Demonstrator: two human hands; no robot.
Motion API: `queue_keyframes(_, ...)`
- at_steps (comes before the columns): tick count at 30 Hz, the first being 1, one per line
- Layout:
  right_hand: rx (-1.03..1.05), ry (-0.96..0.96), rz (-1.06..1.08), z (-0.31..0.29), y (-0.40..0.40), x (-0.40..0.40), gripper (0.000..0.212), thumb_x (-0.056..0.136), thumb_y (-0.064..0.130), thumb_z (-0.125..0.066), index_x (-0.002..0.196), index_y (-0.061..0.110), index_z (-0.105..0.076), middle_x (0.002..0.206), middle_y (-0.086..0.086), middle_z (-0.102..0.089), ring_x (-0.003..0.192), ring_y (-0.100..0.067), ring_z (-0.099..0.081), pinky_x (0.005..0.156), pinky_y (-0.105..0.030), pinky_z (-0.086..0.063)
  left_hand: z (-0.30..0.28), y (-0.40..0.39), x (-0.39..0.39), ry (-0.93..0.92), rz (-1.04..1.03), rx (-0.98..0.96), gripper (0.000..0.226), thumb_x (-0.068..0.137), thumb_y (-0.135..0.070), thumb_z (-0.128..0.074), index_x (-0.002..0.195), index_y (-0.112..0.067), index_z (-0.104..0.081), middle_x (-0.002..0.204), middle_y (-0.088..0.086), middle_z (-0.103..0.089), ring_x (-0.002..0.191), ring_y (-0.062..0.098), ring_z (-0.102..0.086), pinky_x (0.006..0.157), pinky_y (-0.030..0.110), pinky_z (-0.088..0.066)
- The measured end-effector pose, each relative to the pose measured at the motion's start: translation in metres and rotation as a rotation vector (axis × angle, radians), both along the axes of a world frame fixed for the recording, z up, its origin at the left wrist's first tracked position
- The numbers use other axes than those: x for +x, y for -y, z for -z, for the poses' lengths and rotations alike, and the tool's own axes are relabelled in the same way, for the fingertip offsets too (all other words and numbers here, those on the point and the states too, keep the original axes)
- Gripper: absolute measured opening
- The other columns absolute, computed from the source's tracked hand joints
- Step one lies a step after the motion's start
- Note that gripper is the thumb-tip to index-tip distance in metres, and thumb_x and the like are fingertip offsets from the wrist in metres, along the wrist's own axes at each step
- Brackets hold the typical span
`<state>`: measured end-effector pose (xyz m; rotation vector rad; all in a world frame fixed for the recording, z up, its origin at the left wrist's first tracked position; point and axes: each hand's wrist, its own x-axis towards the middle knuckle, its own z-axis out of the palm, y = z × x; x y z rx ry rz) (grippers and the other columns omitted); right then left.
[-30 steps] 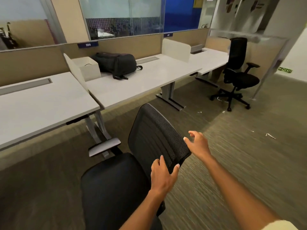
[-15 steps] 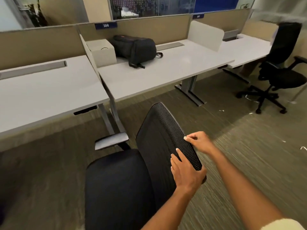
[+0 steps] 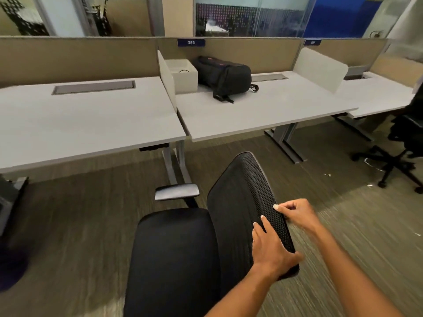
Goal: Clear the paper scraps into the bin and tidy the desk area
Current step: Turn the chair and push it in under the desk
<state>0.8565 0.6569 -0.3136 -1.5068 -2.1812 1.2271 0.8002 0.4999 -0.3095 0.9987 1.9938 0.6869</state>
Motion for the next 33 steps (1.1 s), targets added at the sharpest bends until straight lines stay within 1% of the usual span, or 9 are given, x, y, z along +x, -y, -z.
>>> queue_keyframes(7,-0.125,-0.08,0.046,-0.006,0.055,-0.024,0.014,0.081,0.022,-0.078,0.071,0.012,-0.077,0.069,-0.006,-0.076,0.068,-0.018,-0.074,0.061,-0.032,-0.06,0.004,0.053,-0.038,-0.029,0.087,0.007,0.135,0.063,-0.055,-0.077,0.152,-0.01,0.014,0.163,0.016,0.005,0.152,0.032,0.004,0.124,0.045,-0.013)
queue_keyframes(11,-0.273,-0.158,0.132,-0.007,0.093,-0.052,0.017,0.081,0.008,-0.077,0.084,-0.001,-0.063,0.073,-0.018,-0.071,0.056,-0.02,-0.071,0.05,-0.03,-0.056,0.007,0.096,-0.075,-0.055,0.131,0.006,0.135,0.061,-0.057,-0.076,0.153,-0.01,0.011,0.164,0.01,0.003,0.152,0.027,0.002,0.124,0.043,-0.015)
queue_keyframes(15,-0.307,-0.211,0.142,-0.008,0.14,-0.08,0.031,0.079,0.006,-0.078,0.094,0.002,-0.052,0.077,-0.022,-0.068,0.055,-0.024,-0.069,0.044,-0.03,-0.054,0.004,0.142,-0.115,-0.093,0.169,-0.029,0.13,0.059,-0.058,-0.076,0.154,-0.01,-0.002,0.162,0.007,-0.015,0.15,0.026,-0.015,0.121,0.043,-0.024)
queue_keyframes(19,-0.278,-0.173,0.043,-0.01,0.19,-0.104,0.035,0.077,0.009,-0.08,0.087,0.008,-0.047,0.07,-0.021,-0.067,0.053,-0.025,-0.067,0.054,-0.04,-0.06,-0.002,0.19,-0.157,-0.159,0.212,-0.127,0.102,0.06,-0.054,-0.079,0.14,-0.013,-0.031,0.141,0.008,-0.045,0.128,0.027,-0.046,0.106,0.044,-0.045)
queue_keyframes(24,-0.308,-0.132,-0.202,-0.013,0.254,-0.142,0.038,0.075,0.015,-0.082,0.081,0.012,-0.045,0.066,-0.019,-0.07,0.05,-0.024,-0.065,0.051,-0.035,-0.057,-0.006,0.253,-0.204,-0.235,0.169,-0.185,0.1,0.065,-0.054,-0.071,0.146,-0.014,-0.026,0.147,0.01,-0.038,0.139,0.03,-0.035,0.113,0.045,-0.037)
queue_keyframes(27,-0.109,-0.046,-0.373,-0.014,0.279,-0.165,0.033,0.077,0.034,-0.078,0.075,0.013,-0.054,0.06,-0.006,-0.072,0.051,-0.019,-0.067,0.049,-0.032,-0.055,-0.007,0.286,-0.229,-0.232,0.001,-0.077,0.104,0.076,-0.064,-0.058,0.155,-0.013,-0.012,0.161,0.007,-0.022,0.149,0.023,-0.019,0.121,0.037,-0.025)
queue_keyframes(29,0.181,-0.014,-0.392,-0.014,0.286,-0.178,0.029,0.081,0.044,-0.071,0.076,0.018,-0.059,0.069,0.001,-0.069,0.067,-0.018,-0.067,0.064,-0.035,-0.056,-0.004,0.307,-0.246,-0.31,-0.103,-0.048,0.101,0.078,-0.075,-0.048,0.154,-0.016,-0.017,0.16,0.004,-0.025,0.149,0.02,-0.022,0.12,0.037,-0.026)
queue_keyframes(31,0.45,0.017,-0.414,-0.013,0.287,-0.187,0.026,0.084,0.047,-0.067,0.09,0.022,-0.063,0.094,0.0,-0.065,0.092,-0.022,-0.062,0.08,-0.036,-0.052,0.003,0.326,-0.258,-0.39,-0.168,-0.059,0.092,0.081,-0.078,-0.039,0.151,-0.018,-0.028,0.155,0.003,-0.037,0.144,0.02,-0.032,0.117,0.037,-0.032)
queue_keyframes(33,0.62,0.092,-0.493,-0.01,0.284,-0.196,0.038,0.085,0.05,-0.064,0.112,0.024,-0.063,0.124,-0.004,-0.055,0.116,-0.025,-0.052,0.097,-0.039,-0.046,0.009,0.344,-0.268,-0.459,-0.215,-0.06,0.079,0.086,-0.073,-0.034,0.143,-0.019,-0.042,0.145,0.002,-0.05,0.135,0.02,-0.044,0.11,0.036,-0.039)
